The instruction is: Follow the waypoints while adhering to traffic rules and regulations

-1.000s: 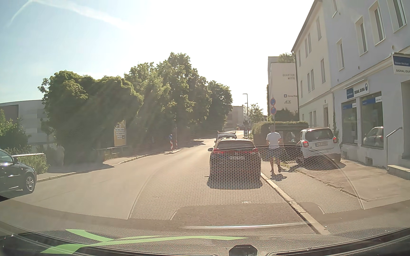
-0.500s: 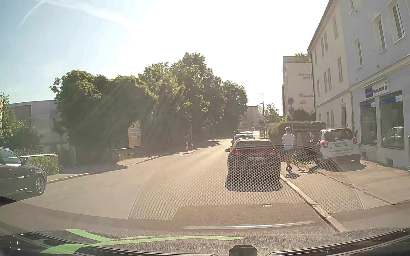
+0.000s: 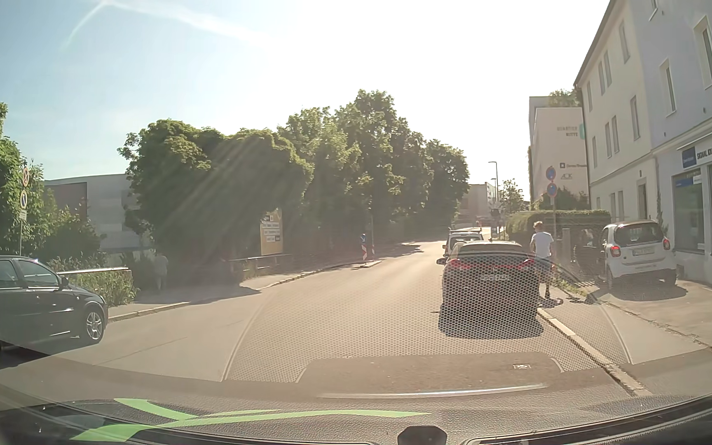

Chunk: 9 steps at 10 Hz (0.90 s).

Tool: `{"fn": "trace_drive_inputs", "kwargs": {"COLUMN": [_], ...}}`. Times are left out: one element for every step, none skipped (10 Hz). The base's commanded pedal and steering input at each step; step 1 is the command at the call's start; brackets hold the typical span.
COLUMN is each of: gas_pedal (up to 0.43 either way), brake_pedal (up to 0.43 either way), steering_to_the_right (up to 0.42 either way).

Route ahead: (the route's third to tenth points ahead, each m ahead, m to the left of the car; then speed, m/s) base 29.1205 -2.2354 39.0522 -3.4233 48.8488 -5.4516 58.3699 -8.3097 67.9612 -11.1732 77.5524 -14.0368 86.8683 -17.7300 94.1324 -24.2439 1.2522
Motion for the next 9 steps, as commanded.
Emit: {"fn": "trace_drive_inputs", "kwargs": {"gas_pedal": [0.0, 0.0, 0.0, 0.0, 0.0, 0.0, 0.0, 0.0, 0.0], "brake_pedal": [0.0, 0.0, 0.0, 0.0, 0.0, 0.0, 0.0, 0.0, 0.0], "steering_to_the_right": [-0.515, -0.484, -0.46, -0.443, -0.412, -0.388, -0.37, -0.349, -0.32]}}
